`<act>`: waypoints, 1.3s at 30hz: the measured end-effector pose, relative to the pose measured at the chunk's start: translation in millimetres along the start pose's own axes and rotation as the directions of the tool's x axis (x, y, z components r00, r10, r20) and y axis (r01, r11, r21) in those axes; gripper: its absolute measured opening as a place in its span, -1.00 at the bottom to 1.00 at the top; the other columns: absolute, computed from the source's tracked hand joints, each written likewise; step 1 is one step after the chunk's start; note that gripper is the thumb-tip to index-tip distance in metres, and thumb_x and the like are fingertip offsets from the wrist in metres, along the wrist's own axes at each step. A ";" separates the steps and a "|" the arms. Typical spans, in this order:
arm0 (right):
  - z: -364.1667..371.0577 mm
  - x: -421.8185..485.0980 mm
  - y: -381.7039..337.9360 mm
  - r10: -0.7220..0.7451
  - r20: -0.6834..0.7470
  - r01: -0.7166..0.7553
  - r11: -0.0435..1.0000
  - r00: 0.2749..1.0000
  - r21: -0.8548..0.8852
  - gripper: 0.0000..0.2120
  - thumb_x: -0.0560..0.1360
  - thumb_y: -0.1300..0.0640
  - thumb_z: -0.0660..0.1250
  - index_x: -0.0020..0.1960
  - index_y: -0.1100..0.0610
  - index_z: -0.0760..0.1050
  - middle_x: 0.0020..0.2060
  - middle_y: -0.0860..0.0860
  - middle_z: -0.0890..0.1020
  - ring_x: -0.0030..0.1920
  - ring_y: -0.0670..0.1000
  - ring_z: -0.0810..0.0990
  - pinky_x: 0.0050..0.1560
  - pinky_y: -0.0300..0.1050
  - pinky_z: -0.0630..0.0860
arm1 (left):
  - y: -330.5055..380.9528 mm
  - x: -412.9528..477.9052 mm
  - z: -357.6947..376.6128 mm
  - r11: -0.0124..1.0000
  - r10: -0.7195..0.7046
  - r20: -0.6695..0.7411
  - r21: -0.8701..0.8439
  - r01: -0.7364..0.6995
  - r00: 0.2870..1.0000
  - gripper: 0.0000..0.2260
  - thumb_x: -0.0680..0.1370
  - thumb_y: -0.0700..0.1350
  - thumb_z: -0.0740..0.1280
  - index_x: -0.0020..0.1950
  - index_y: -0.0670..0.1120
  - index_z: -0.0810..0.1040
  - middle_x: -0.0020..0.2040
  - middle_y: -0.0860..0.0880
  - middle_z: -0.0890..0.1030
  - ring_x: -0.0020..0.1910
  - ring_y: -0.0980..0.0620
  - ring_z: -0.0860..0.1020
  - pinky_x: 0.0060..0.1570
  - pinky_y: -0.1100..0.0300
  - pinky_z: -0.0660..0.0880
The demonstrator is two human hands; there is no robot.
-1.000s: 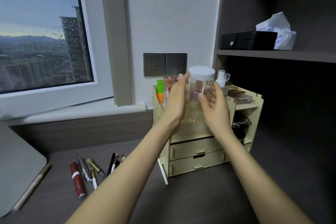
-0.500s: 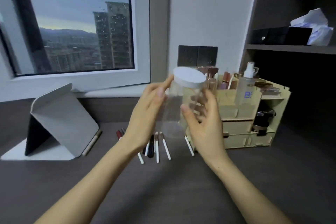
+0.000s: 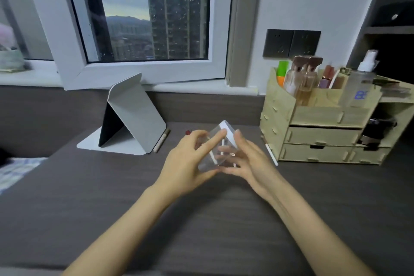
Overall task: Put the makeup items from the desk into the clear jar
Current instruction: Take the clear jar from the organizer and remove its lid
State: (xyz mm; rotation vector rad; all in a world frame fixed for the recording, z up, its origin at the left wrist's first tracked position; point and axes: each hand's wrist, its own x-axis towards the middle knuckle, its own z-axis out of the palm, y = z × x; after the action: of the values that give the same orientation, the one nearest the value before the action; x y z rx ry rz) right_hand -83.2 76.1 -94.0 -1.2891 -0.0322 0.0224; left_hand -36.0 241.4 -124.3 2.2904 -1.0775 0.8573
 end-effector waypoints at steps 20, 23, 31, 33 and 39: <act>-24.0 4.3 -5.0 -0.193 0.281 0.337 0.651 0.940 -0.680 -0.80 0.43 -0.11 0.32 0.01 -0.14 0.38 -0.16 -0.13 0.39 -0.23 -0.15 0.38 -0.27 -0.36 0.35 | -18.9 1.0 -24.3 0.949 0.050 0.293 -0.311 0.046 0.955 -0.19 0.26 -0.01 0.54 0.41 0.30 0.23 0.07 0.15 0.59 -0.03 0.24 0.49 0.00 0.36 0.42; -17.3 0.1 -14.8 -0.275 0.362 0.455 0.544 0.891 -0.705 -0.68 0.40 -0.11 0.31 0.12 -0.14 0.36 -0.04 -0.16 0.42 -0.13 -0.22 0.40 -0.12 -0.44 0.35 | -16.3 -5.3 -26.5 0.794 -0.097 0.334 -0.542 0.275 0.938 -0.16 0.24 -0.16 0.58 0.34 0.39 0.27 0.21 0.42 0.48 0.21 0.32 0.47 0.15 0.46 0.33; -37.9 1.0 -38.9 -0.412 0.203 0.459 0.802 0.888 -0.383 -0.58 0.33 0.19 0.40 0.11 -0.10 0.39 0.00 -0.04 0.44 -0.14 -0.22 0.55 -0.12 -0.33 0.54 | -32.8 -7.4 -39.8 0.626 -0.216 0.363 -0.661 0.414 0.906 -0.20 0.29 -0.22 0.56 0.39 0.23 0.29 0.09 0.09 0.63 0.02 0.09 0.58 0.06 0.33 0.45; -53.3 1.4 -34.5 -0.411 0.093 0.415 0.833 0.907 -0.365 -0.54 0.36 0.21 0.39 0.15 -0.18 0.38 0.04 0.03 0.44 -0.14 -0.17 0.57 -0.12 -0.37 0.53 | -41.3 -10.2 -41.7 0.553 -0.310 0.290 -0.720 0.420 0.905 -0.21 0.23 -0.08 0.55 0.37 0.28 0.29 0.10 0.00 0.63 -0.02 0.04 0.61 0.06 0.23 0.50; -87.4 -5.7 23.3 -0.199 -0.130 0.087 0.808 0.971 -0.582 -0.70 0.35 0.25 0.47 -0.05 0.00 0.44 0.01 0.12 0.56 -0.10 -0.07 0.59 -0.07 -0.26 0.49 | -48.9 -13.6 -21.8 0.483 -0.537 0.103 -0.776 0.406 0.837 -0.28 0.24 0.08 0.57 0.28 0.36 0.28 0.20 0.09 0.57 0.17 0.20 0.53 0.10 0.29 0.43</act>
State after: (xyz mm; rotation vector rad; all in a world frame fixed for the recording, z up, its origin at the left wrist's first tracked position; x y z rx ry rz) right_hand -85.7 -1.5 -140.8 -1.8912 0.0269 -0.2591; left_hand -11.1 290.7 -125.7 1.5748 -0.5016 0.2254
